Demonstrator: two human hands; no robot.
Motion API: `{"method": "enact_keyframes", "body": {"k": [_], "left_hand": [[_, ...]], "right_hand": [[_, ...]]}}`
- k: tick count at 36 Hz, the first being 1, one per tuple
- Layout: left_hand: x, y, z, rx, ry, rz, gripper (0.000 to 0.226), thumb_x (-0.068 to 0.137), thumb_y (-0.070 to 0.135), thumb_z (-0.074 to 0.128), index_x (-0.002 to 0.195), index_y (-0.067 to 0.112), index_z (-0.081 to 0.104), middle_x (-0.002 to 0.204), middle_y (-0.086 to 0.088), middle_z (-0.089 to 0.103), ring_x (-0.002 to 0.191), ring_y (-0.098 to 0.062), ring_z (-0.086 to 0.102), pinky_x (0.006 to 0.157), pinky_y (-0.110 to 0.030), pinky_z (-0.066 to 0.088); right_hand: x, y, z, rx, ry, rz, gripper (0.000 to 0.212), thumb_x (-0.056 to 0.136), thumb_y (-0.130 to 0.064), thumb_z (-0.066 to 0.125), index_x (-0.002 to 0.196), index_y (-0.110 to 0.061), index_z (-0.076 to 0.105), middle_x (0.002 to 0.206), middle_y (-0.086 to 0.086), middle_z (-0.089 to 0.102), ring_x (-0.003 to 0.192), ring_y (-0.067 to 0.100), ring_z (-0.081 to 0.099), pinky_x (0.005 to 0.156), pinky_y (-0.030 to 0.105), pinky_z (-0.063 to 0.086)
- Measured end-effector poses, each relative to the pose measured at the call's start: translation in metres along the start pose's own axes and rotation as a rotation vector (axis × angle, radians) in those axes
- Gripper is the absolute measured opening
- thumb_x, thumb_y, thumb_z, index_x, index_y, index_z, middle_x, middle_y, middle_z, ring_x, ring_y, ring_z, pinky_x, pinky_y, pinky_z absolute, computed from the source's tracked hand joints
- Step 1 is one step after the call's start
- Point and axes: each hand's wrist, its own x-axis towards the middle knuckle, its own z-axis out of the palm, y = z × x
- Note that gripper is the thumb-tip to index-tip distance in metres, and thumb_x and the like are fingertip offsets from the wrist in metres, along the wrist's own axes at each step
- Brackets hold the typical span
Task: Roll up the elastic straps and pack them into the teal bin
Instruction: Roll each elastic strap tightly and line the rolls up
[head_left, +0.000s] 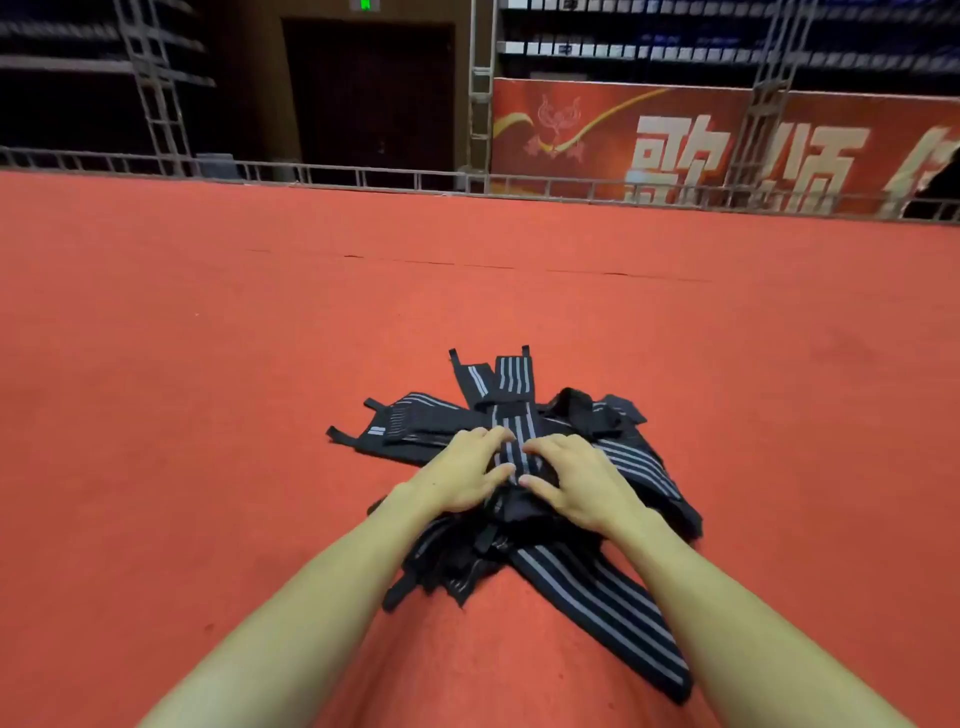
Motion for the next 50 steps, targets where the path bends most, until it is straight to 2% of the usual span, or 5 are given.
{"method": "enact_keyframes", "body": {"k": [11,23,30,38,50], "left_hand": [[0.001,-0.022,0.007,0.023,-0.029,0.091,0.028,0.091,0.021,0.064,0.119,0.019,0.060,0.122,0.001,0.052,0.116,-0.019,0.048,0.104,-0.035,0.038],[-0.019,-0.015,0.015,0.030,-0.021,0.258,0.058,0.071,0.053,0.081,0.114,0.021,0.060,0.132,0.007,0.046,0.128,-0.012,0.028,0.109,-0.025,0.027],[-0.018,-0.012,0.016,-0.003,0.048,0.282,0.021,0.088,0.033,0.071,0.102,0.017,0.069,0.125,0.004,0.055,0.122,-0.013,0.039,0.107,-0.027,0.031],[-0.025,0.000,0.007,-0.147,0.079,0.126,0.005,0.098,0.018,0.053,0.095,0.015,0.053,0.083,0.008,0.059,0.072,-0.004,0.051,0.070,-0.026,0.036],[-0.040,0.026,-0.035,-0.266,0.254,0.096,0.011,0.101,0.016,0.050,0.092,0.018,0.044,0.075,0.013,0.049,0.067,-0.002,0.044,0.067,-0.019,0.036]], "right_hand": [[-0.002,0.011,0.008,0.112,0.017,-0.009,0.039,0.092,-0.042,0.063,0.127,-0.025,0.059,0.127,-0.009,0.059,0.118,0.013,0.054,0.103,0.035,0.043],[-0.005,0.011,0.005,0.215,0.026,0.036,0.036,0.088,-0.038,0.071,0.121,-0.025,0.064,0.117,-0.012,0.064,0.108,0.007,0.057,0.096,0.027,0.044],[-0.004,0.014,0.007,0.227,0.027,0.036,0.035,0.088,-0.038,0.071,0.121,-0.025,0.064,0.117,-0.011,0.065,0.107,0.007,0.057,0.095,0.026,0.045],[-0.008,0.010,0.006,0.351,0.090,0.020,0.021,0.097,-0.032,0.058,0.115,-0.023,0.066,0.107,-0.016,0.067,0.101,0.005,0.059,0.095,0.030,0.045],[-0.022,-0.023,-0.016,0.380,0.277,-0.085,0.033,0.093,-0.007,0.060,0.082,-0.026,0.035,0.067,-0.007,0.046,0.067,0.016,0.039,0.067,0.028,0.029]]}}
